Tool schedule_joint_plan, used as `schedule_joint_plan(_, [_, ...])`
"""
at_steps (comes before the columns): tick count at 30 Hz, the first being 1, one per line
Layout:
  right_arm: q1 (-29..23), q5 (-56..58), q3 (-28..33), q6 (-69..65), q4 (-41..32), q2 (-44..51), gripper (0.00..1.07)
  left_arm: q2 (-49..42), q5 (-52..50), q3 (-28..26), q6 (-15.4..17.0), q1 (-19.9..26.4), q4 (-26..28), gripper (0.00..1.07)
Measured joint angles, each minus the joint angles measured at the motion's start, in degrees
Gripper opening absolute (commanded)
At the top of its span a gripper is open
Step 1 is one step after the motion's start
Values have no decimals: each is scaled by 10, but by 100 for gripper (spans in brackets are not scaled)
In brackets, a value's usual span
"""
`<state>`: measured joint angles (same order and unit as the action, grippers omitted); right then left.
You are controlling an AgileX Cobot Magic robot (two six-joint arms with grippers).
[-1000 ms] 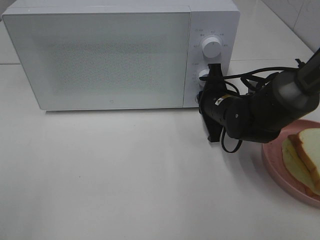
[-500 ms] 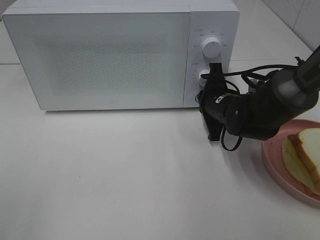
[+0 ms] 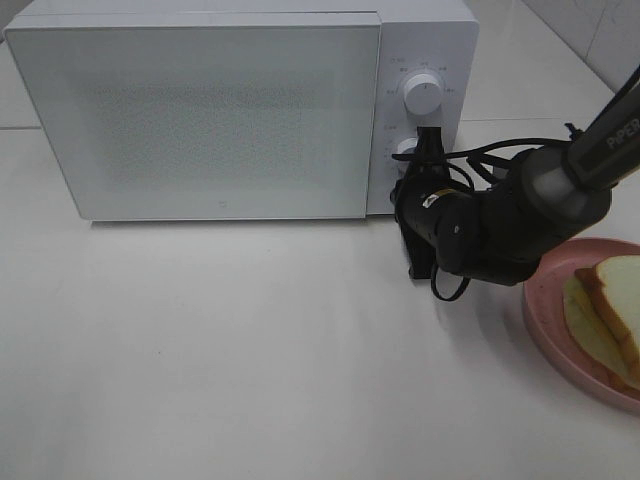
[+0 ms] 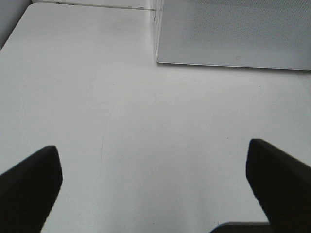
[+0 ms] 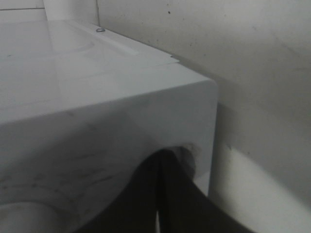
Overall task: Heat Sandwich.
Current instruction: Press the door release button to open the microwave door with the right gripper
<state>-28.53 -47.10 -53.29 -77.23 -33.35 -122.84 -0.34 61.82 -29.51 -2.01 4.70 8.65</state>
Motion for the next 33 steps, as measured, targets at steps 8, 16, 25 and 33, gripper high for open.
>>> schedule_joint_plan(8, [-1, 9, -11, 6, -11, -11, 0, 0, 0, 0, 0, 0, 0, 98])
schedule_joint_plan(16, [-1, 9, -11, 15, -12, -11, 0, 0, 0, 0, 0, 0, 0, 98])
schedule_joint_plan(25, [-1, 10, -12, 18, -13, -11, 0, 0, 0, 0, 0, 0, 0, 98])
schedule_joint_plan(33, [-1, 16, -13, 19, -15, -11, 0, 0, 0, 0, 0, 0, 0, 98])
